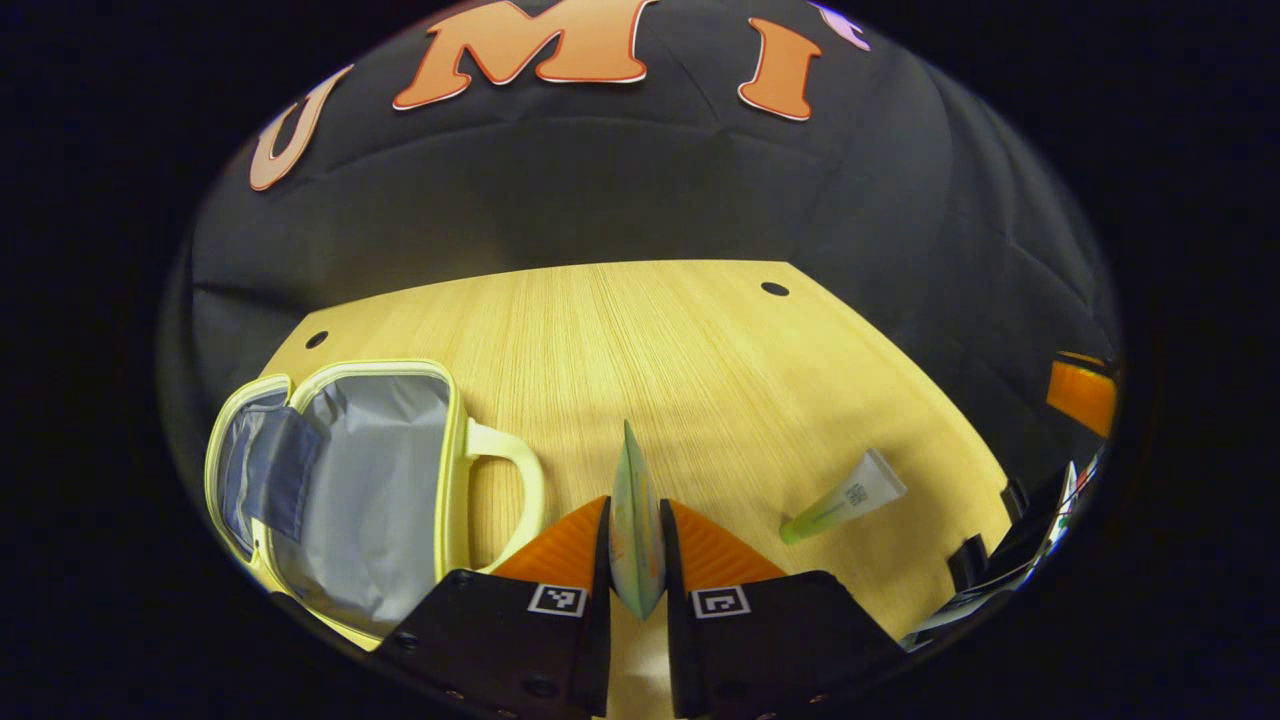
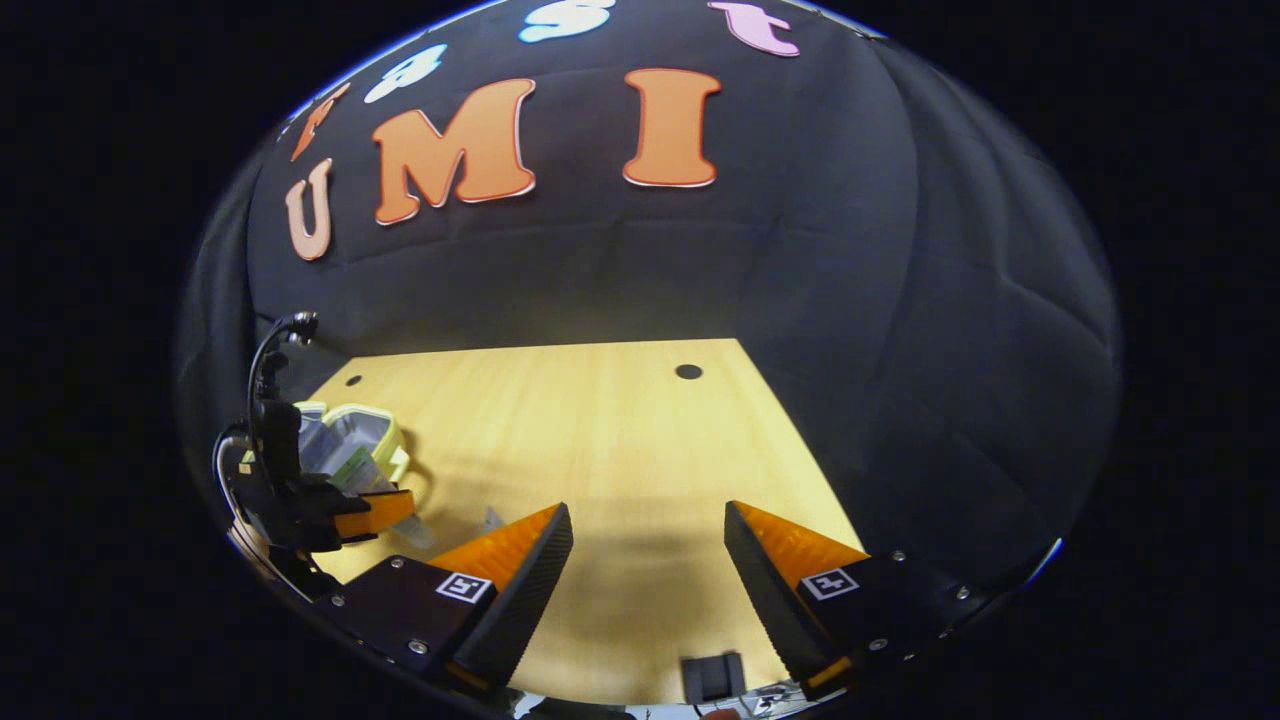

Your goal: First open the suitcase, pack the skin care products into it, and then close the suitcase.

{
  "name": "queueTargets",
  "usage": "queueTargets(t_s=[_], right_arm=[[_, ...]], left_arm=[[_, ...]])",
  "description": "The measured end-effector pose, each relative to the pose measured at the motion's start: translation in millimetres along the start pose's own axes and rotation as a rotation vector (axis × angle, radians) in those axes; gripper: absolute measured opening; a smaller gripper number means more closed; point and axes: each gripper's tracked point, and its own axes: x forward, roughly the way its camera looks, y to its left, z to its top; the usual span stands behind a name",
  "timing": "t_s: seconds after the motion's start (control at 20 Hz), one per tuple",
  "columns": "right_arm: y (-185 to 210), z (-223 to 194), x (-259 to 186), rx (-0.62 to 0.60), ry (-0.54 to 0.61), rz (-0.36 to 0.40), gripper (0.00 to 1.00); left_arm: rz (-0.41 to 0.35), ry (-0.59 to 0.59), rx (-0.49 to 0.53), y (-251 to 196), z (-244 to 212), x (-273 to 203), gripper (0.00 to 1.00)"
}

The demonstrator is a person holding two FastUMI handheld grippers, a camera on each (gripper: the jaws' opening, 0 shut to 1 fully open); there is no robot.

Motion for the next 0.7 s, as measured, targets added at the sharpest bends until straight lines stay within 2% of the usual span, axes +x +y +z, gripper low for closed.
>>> queueTargets(t_s=[0.15,0.35,0.6,0.7], right_arm=[[43,-1,11,-0.001,0.001,0.104,0.96],[90,-21,36,-0.006,0.045,0.206,0.97],[110,-79,75,-0.021,0.213,0.232,0.96],[107,-98,85,-0.046,0.258,0.214,0.88]], left_arm=[[-0.043,-0.005,-0.088,2,17,-30,0.24],[-0.022,-0.024,-0.099,27,35,-67,0.24],[0.031,-0.002,-0.135,64,27,-97,0.24],[0.045,0.007,-0.136,76,23,-102,0.24]])
